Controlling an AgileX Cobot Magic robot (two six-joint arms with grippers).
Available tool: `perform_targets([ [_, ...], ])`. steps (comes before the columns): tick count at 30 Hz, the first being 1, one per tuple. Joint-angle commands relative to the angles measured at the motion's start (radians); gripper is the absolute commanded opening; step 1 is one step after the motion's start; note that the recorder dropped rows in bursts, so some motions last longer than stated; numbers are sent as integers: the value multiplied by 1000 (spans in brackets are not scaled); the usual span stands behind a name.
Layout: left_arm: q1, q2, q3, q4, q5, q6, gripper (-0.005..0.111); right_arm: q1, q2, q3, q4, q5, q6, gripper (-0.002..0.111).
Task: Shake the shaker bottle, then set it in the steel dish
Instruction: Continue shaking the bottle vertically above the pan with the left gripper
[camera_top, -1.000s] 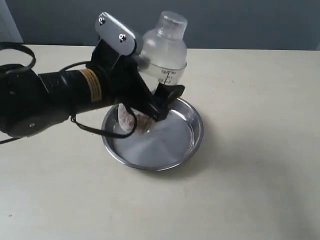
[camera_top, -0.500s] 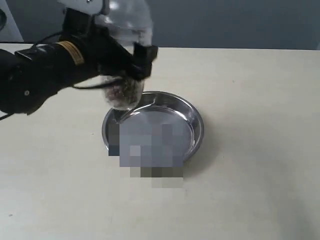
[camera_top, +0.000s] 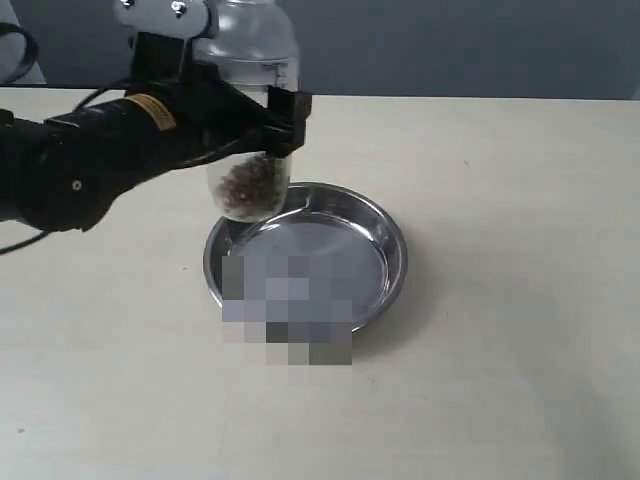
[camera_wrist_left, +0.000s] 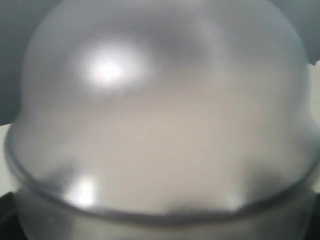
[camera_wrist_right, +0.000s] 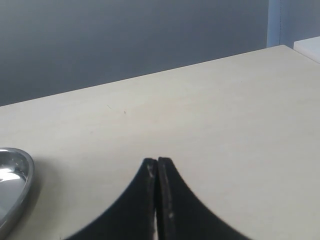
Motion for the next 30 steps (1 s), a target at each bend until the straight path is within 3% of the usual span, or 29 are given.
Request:
perform_targets([
  [1,-58,-65,19,328,-129,-39,0,1,-5,2,-2,-11,0,-1],
  [3,-44,-100,19,71,-286,3,0,1,-5,2,-2,-11,0,-1],
  [4,-41,-116,21,34,-306,8,0,1,-5,2,-2,-11,0,-1],
  [7,-41,-36,62,17,-205,-12,0,1,-5,2,-2,-11,0,-1],
  [9,-41,12,77,10,-224,-42,0,1,-5,2,-2,-11,0,-1],
  [12,-83,-111,72,226,-352,-76,0,1,-5,2,-2,-11,0,-1],
  [13,-98,-158,69,234,-344,-76,0,1,-5,2,-2,-11,0,-1],
  [15,-99,-154,84,142,-258,-22,0,1,-5,2,-2,-11,0,-1],
  [16,-81,-94,105,11,-232,29,0,1,-5,2,0,-11,0,-1],
  [18,-63,-24,113,-95,-266,9,0,1,-5,2,0,-11,0,-1],
  [21,-65,-144,74,265,-343,-102,0,1,-5,2,0,-11,0,-1],
  [22,-65,-193,57,319,-311,-105,0,1,-5,2,0,-11,0,-1],
  [25,-44,-152,82,122,-148,-39,0,1,-5,2,0,-11,0,-1],
  [27,-23,-43,113,7,-136,-76,0,1,-5,2,0,-11,0,-1],
  [30,-23,-90,100,299,-225,-219,0,1,-5,2,0,-11,0,-1],
])
